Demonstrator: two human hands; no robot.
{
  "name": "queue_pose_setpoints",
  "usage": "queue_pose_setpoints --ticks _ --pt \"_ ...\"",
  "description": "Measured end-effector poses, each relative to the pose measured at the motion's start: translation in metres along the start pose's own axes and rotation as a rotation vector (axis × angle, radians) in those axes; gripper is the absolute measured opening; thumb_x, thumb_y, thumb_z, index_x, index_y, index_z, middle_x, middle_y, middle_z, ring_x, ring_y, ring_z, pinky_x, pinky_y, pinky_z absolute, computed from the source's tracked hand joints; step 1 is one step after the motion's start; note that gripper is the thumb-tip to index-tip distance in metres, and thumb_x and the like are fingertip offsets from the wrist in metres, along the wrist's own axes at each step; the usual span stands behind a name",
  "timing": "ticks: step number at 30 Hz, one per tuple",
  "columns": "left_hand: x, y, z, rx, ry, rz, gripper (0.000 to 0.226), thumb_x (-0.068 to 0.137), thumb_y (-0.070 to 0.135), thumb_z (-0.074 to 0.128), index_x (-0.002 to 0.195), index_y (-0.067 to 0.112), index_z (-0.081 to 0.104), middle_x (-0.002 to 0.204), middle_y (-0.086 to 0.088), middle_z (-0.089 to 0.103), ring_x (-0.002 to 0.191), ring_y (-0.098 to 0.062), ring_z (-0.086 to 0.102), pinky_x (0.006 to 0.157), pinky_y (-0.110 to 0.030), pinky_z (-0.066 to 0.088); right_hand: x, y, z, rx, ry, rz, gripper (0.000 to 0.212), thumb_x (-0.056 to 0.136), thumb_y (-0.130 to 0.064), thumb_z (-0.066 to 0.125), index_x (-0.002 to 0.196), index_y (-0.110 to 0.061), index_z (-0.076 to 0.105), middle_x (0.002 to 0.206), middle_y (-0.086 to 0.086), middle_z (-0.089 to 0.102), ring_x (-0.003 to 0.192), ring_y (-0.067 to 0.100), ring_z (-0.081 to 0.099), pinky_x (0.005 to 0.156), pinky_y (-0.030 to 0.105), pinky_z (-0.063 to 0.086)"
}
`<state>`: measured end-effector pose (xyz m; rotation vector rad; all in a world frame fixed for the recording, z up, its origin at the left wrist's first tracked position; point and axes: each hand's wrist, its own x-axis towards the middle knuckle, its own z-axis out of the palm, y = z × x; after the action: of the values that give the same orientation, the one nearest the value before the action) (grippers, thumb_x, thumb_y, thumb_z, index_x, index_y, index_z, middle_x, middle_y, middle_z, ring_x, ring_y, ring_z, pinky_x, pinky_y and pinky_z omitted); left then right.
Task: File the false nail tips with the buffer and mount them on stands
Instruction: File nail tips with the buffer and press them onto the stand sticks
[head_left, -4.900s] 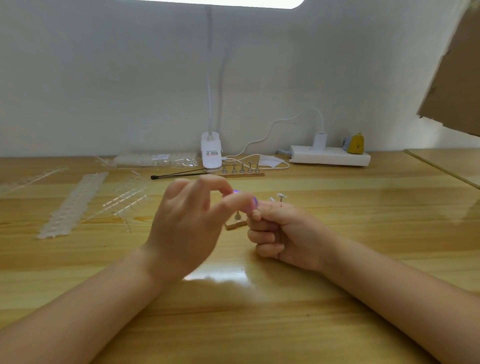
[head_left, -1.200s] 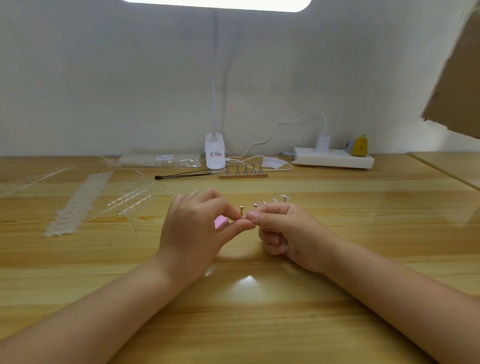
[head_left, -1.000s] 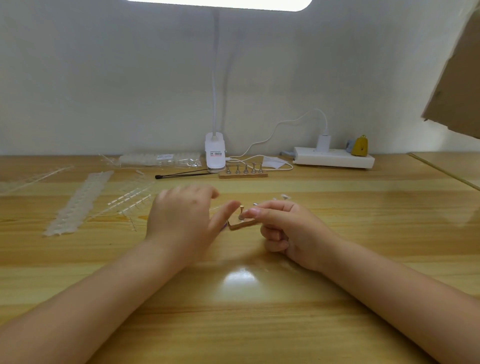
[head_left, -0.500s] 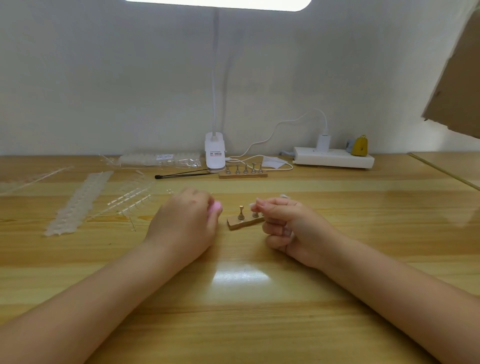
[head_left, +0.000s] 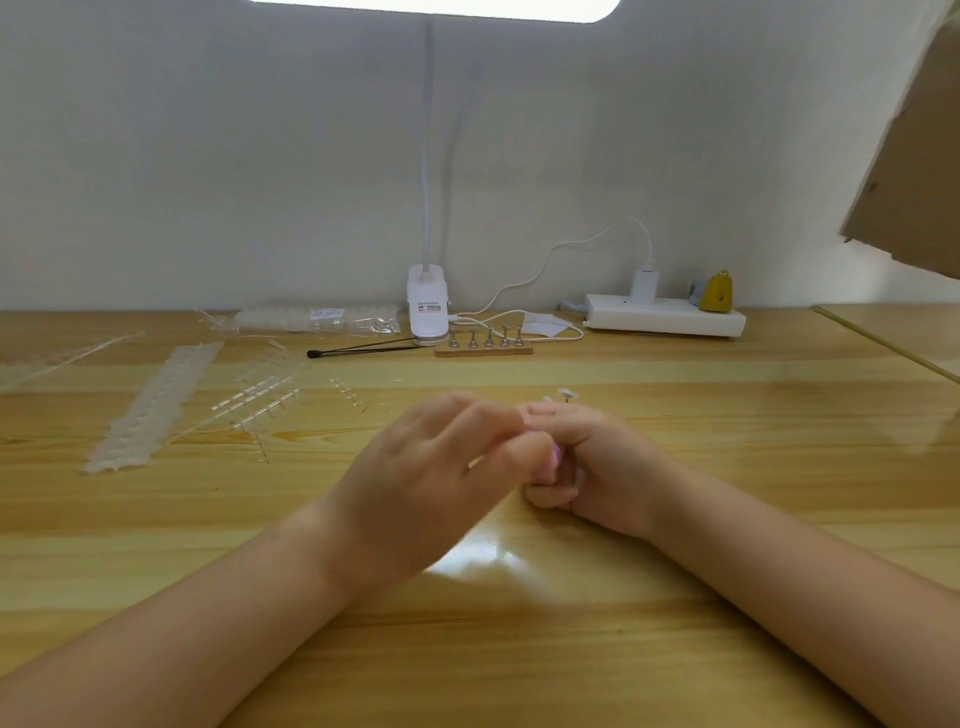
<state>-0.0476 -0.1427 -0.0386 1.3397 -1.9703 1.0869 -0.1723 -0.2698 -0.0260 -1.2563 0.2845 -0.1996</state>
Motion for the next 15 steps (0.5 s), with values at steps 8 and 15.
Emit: queue_pose_setpoints --ticks 8,15 --pt "-0.001 -0.011 -0.003 0.019 0.03 -0.158 0.032 0.085 0.007 0.071 0.112 0.016 0.057 0.097 -0.008 0.06 0.078 -0.026 0.059 0.073 -0.037 0.05 0.0 0.0 -0.002 0.014 0.026 0.022 0.01 0.08 -0.018 0.052 0.071 -0.015 0.051 0.058 -0.004 0.026 0.049 0.008 0.031 0.04 0.017 0.019" --pt "-0.002 -0.022 -0.008 0.224 -0.041 -0.323 0.014 0.083 0.011 0.072 0.097 0.013 0.072 0.089 -0.01 0.066 0.075 -0.034 0.06 0.075 -0.041 0.042 0.0 -0.002 -0.003 0.043 0.021 0.051 0.017 0.088 -0.019 0.047 0.072 -0.013 0.049 0.057 -0.004 0.026 0.049 0.009 0.031 0.04 0.017 0.021"
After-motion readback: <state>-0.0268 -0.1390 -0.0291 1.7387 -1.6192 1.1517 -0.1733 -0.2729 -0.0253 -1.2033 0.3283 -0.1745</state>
